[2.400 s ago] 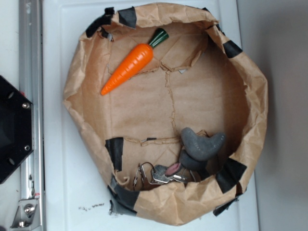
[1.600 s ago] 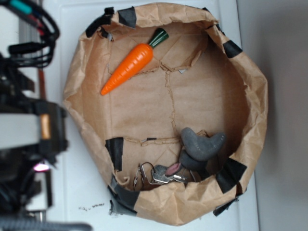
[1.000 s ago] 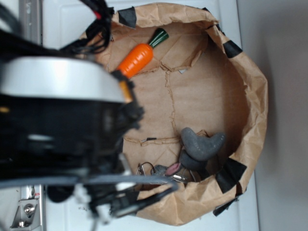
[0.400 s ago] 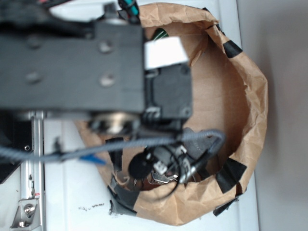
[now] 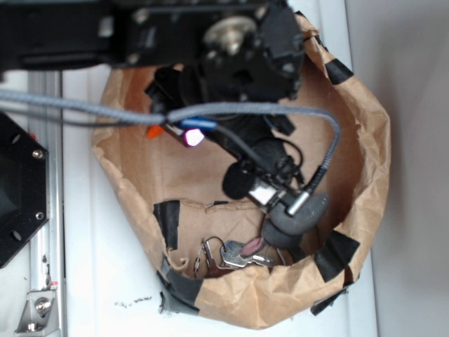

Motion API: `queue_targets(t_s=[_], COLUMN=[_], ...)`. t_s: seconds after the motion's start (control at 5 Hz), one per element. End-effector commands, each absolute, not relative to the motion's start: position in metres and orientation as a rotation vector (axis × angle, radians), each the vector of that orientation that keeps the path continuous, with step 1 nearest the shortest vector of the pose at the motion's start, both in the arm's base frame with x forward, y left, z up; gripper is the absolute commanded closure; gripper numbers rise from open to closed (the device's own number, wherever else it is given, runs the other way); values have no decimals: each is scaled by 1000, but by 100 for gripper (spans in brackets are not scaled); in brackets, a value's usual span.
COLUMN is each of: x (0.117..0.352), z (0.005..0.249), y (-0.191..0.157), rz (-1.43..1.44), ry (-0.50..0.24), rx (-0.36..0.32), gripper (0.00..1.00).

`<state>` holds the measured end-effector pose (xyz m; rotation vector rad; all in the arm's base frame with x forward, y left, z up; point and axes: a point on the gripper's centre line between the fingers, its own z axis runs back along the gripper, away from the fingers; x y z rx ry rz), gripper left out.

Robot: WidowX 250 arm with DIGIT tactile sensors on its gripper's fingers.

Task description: Grab the silver keys.

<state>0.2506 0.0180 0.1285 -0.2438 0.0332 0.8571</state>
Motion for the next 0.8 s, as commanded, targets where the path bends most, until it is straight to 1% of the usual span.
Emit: queue_targets(t_s=[0.0,0.2,0.4,0.6], x=[238,242,248,251], z=[104,86,75,65], y=[9,-2,-17,-27], rz=[856,828,771,748], ry=[173,238,195,240], rx=[-416,-425,-403,-428], gripper=[0,0,0,0])
